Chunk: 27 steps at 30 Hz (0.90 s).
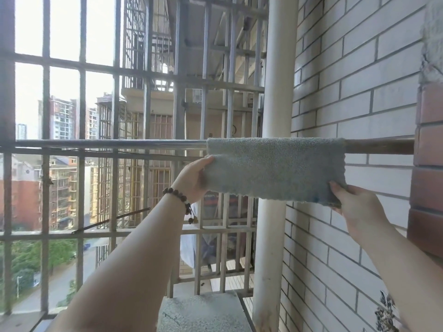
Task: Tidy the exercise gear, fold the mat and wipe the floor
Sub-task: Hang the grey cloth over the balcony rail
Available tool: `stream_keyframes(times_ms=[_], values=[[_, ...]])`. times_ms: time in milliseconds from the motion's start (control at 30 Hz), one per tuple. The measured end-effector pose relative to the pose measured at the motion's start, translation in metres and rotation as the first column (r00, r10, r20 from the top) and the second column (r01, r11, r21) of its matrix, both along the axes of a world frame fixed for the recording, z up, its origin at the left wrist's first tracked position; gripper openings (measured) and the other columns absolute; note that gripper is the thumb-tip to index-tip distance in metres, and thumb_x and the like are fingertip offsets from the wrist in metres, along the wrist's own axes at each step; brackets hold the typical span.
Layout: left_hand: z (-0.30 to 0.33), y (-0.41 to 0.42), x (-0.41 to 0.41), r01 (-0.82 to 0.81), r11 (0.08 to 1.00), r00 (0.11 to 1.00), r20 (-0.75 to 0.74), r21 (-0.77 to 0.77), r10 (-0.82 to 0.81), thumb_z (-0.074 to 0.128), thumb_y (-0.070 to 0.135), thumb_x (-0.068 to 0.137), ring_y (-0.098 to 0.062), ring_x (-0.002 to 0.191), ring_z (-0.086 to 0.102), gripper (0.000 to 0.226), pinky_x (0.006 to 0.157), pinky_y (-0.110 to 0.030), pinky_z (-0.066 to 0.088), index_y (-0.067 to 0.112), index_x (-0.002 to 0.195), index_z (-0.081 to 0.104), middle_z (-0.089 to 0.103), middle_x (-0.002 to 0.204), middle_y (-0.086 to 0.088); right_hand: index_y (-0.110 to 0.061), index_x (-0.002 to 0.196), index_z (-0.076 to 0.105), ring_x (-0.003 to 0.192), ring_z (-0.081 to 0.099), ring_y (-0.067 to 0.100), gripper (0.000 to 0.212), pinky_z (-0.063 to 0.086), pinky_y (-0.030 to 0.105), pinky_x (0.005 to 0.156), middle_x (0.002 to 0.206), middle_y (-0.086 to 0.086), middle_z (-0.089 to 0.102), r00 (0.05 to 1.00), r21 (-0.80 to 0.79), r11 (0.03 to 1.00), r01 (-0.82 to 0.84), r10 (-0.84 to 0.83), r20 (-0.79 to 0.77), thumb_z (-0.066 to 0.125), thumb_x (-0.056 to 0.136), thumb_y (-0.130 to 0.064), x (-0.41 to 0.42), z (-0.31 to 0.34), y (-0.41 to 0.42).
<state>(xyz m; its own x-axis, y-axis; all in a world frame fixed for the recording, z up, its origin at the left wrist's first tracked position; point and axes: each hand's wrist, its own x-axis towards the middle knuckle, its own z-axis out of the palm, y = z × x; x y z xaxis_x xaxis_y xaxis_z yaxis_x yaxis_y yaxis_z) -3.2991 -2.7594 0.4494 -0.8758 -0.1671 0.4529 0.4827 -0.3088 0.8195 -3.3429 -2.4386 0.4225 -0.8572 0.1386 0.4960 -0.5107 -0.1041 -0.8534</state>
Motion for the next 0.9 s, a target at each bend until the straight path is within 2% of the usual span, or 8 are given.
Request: stream_keyframes(times_ms=[100,233,367,533,633,733,833,900], values=[[-0.001,-0.011,-0.001,-0.142,0.99,0.99,-0.001,-0.006,0.142,0.067,0.023,0.089,-0.027,0.097,0.066,0.034,0.088,-0.046,0.054,-0.002,0.111,0.063,0.066,0.11,-0.013,-0.008,0.068,0.062,0.096,0.063,0.042,0.025,0.046,0.056,0.095,0.093,0.024,0.067,0.999,0.036,0.998,0.043,-0.043,0.001,0.063,0.089,-0.02,-0.002,-0.002,0.0],[-0.011,-0.007,-0.007,-0.436,0.889,0.896,0.025,-0.14,0.443,0.071,0.031,0.085,-0.028,0.096,0.069,0.028,0.085,-0.046,0.057,0.008,0.1,0.071,0.072,0.103,-0.01,-0.009,0.069,0.062,0.079,0.06,0.028,0.021,0.051,0.043,0.087,0.087,0.016,0.064,1.0,0.016,0.999,0.029,-0.029,-0.003,0.064,0.089,-0.017,0.0,-0.004,-0.002],[-0.025,0.0,-0.008,-0.368,0.9,0.922,0.037,-0.235,0.386,0.073,0.027,0.084,-0.028,0.1,0.069,0.035,0.083,-0.039,0.058,-0.004,0.1,0.068,0.07,0.106,-0.015,-0.002,0.077,0.064,0.072,0.059,0.023,0.019,0.05,0.039,0.08,0.084,0.015,0.064,0.999,0.021,0.999,0.029,-0.029,-0.018,0.064,0.089,-0.018,-0.001,-0.007,0.0],[-0.039,-0.003,-0.008,-0.388,0.908,0.916,0.042,-0.161,0.399,0.071,0.015,0.086,-0.025,0.096,0.07,0.021,0.075,-0.029,0.058,-0.002,0.097,0.07,0.072,0.103,-0.016,0.006,0.071,0.062,0.072,0.058,0.027,0.036,0.049,0.054,0.087,0.08,0.026,0.066,0.993,0.077,0.991,0.108,-0.105,-0.044,0.07,0.083,-0.028,-0.009,-0.013,0.003],[-0.042,-0.002,-0.006,-0.393,0.91,0.915,0.039,-0.131,0.401,0.072,0.015,0.084,-0.027,0.095,0.071,0.021,0.075,-0.03,0.058,-0.003,0.094,0.07,0.072,0.101,-0.019,0.014,0.082,0.057,0.067,0.056,0.043,0.048,0.045,0.063,0.088,0.084,0.036,0.061,0.988,0.109,0.983,0.15,-0.146,-0.041,0.069,0.078,-0.031,-0.012,-0.016,0.004],[-0.043,0.003,-0.004,-0.46,0.884,0.886,0.028,-0.085,0.463,0.075,0.014,0.082,-0.025,0.088,0.072,0.016,0.071,-0.029,0.059,0.001,0.09,0.069,0.073,0.094,-0.016,0.015,0.081,0.06,0.064,0.049,0.028,0.039,0.05,0.055,0.081,0.069,0.019,0.058,0.986,0.113,0.98,0.166,-0.164,-0.032,0.069,0.082,-0.023,-0.008,-0.015,0.006],[-0.044,0.011,0.0,-0.581,0.811,0.812,0.013,-0.065,0.583,0.076,0.012,0.081,-0.02,0.08,0.072,0.018,0.066,-0.026,0.058,0.009,0.093,0.063,0.072,0.094,-0.012,-0.005,0.071,0.064,0.068,0.057,0.027,0.017,0.052,0.049,0.078,0.069,0.012,0.062,0.98,0.111,0.973,0.201,-0.198,-0.035,0.068,0.084,-0.015,-0.004,-0.015,0.004],[-0.047,0.012,0.003,-0.647,0.759,0.761,0.005,-0.074,0.649,0.076,0.012,0.081,-0.018,0.081,0.071,0.022,0.064,-0.024,0.058,0.012,0.098,0.062,0.07,0.1,-0.01,-0.011,0.084,0.062,0.065,0.062,0.027,0.005,0.053,0.044,0.076,0.07,0.006,0.063,0.974,0.087,0.97,0.226,-0.222,-0.047,0.067,0.084,-0.011,0.001,-0.017,0.003]])
